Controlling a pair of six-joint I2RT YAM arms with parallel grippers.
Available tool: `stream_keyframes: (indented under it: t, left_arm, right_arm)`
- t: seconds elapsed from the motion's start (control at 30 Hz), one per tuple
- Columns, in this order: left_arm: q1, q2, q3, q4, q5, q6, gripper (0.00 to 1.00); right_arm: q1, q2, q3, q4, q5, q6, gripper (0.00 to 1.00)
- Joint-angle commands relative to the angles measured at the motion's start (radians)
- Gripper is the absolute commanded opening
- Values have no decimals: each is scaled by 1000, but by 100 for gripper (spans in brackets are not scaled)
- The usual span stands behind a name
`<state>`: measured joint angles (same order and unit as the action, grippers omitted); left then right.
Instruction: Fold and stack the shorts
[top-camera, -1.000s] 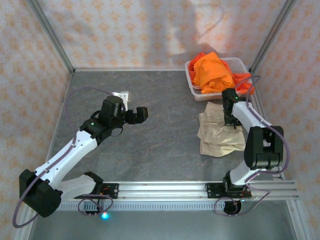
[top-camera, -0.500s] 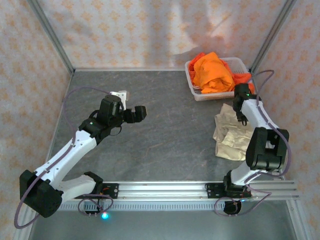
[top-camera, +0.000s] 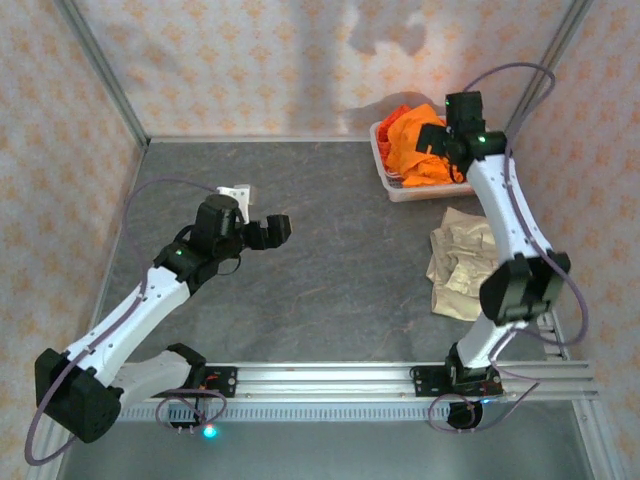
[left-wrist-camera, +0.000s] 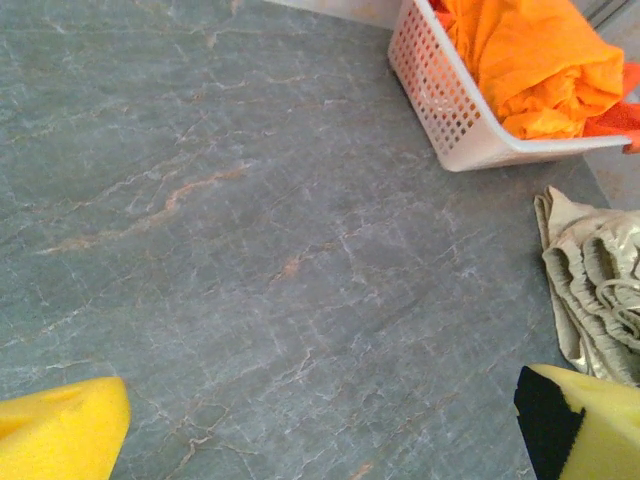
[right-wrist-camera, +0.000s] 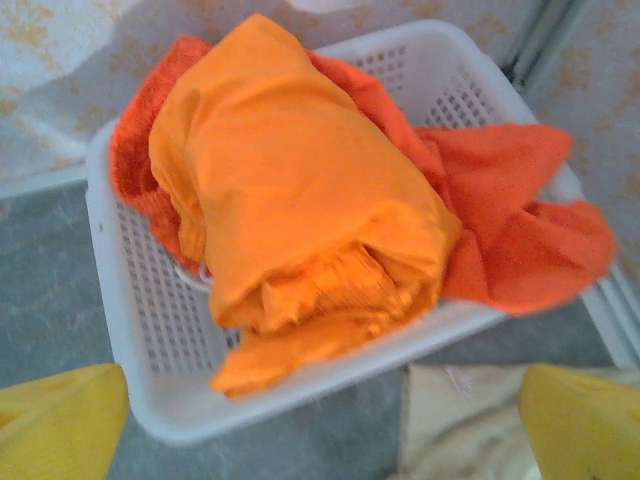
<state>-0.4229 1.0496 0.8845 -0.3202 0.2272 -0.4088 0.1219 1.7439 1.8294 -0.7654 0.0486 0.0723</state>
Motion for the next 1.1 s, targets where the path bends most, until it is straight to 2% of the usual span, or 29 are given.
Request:
stream_keyframes:
  t: [0.0,0.37,0.47,0.63,0.7,0.77,0.83,0.93,1.07]
  left_arm:
    - [7,-34,-17,3,-15,17,100]
    - [8,-54,-30,-19,-35,18,100]
    - [8,-56,-32,-27,-40,18,100]
    - [7,-61,-38,-29,-45,14,100]
    - [8,-63,-39,-27,-46,12,100]
    - [8,-65,-39,-24,-46,10,100]
    - [8,-67,-41,-22,-47,7,100]
    - [8,-72,-45,-17,-46,4,100]
    - [8,-80,-49,-16,-43,1,100]
  right_arm:
    - [-1,144,123,-69,6,49,99]
    - [-1,619,597,-272,68,31,99]
    - [-1,713,716,-338,57,41,84]
    - [4,765,874,-431,75,46,33]
    - [7,757,920,-457,83,46,18]
    - [7,751,987,-495,83,47,8]
    - [7,757,1086,-550,82,50,5]
    - [9,797,1320,-658,80,55,0]
    - [10,727,1342,-707,53,55,0]
